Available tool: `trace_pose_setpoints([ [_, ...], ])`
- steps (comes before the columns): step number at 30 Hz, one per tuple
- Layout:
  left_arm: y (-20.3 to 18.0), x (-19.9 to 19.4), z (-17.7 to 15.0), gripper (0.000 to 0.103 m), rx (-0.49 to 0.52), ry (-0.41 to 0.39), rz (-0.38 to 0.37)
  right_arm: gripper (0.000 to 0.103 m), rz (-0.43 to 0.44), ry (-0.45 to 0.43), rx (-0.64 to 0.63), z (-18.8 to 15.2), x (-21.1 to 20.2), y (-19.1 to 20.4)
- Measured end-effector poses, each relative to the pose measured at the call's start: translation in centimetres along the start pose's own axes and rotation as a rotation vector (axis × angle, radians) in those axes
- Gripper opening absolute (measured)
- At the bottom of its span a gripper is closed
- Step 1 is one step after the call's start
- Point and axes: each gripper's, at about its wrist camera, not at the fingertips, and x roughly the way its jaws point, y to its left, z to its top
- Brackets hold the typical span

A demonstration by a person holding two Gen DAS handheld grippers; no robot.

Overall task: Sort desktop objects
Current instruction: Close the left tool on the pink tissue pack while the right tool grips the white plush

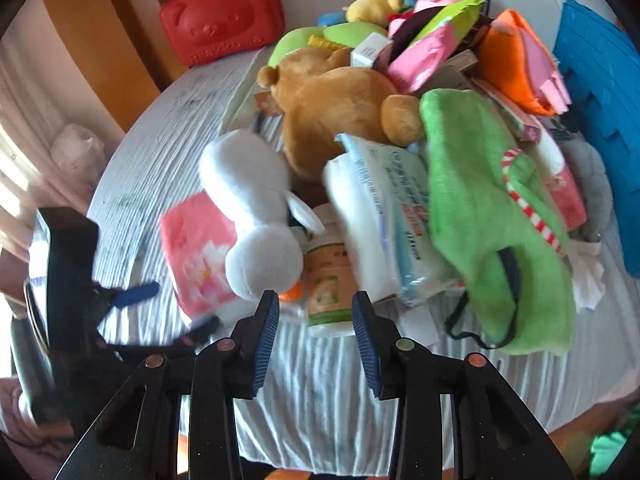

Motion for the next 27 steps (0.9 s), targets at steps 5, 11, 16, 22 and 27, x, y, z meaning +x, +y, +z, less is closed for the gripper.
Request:
trace_pose_setpoints([
  [5, 3.7, -2.1, 1.7, 0.079, -0.054, -0.033, -0.017, 0.046, 0.034, 0.002, -0.020, 1.1, 0.9, 1.8],
  [11, -1.1, -3.9, 4.5, 0.080, 0.041, -0.094, -0.117, 0.069, 0.012, -0.005, 0.019, 2.3, 0.5, 1.3],
  [16, -3.0, 0.4, 7.5, 0.087, 0.107, -0.020, -0.107, 0.070, -0.027, 0.012, 0.070, 3.4, 1.9, 1.0],
  [22, -2.5, 1.6, 8.5, 0.090, 0.156, -0.007, -0.116, 0.065, -0.047, 0.032, 0.130, 4.3, 4.5, 1.3],
  [27, -1.4, 1.8, 8.6, 0.090, 0.163, -0.006, -0.171, 0.057, -0.070, 0.020, 0.135, 4.6, 5.4, 2.0],
])
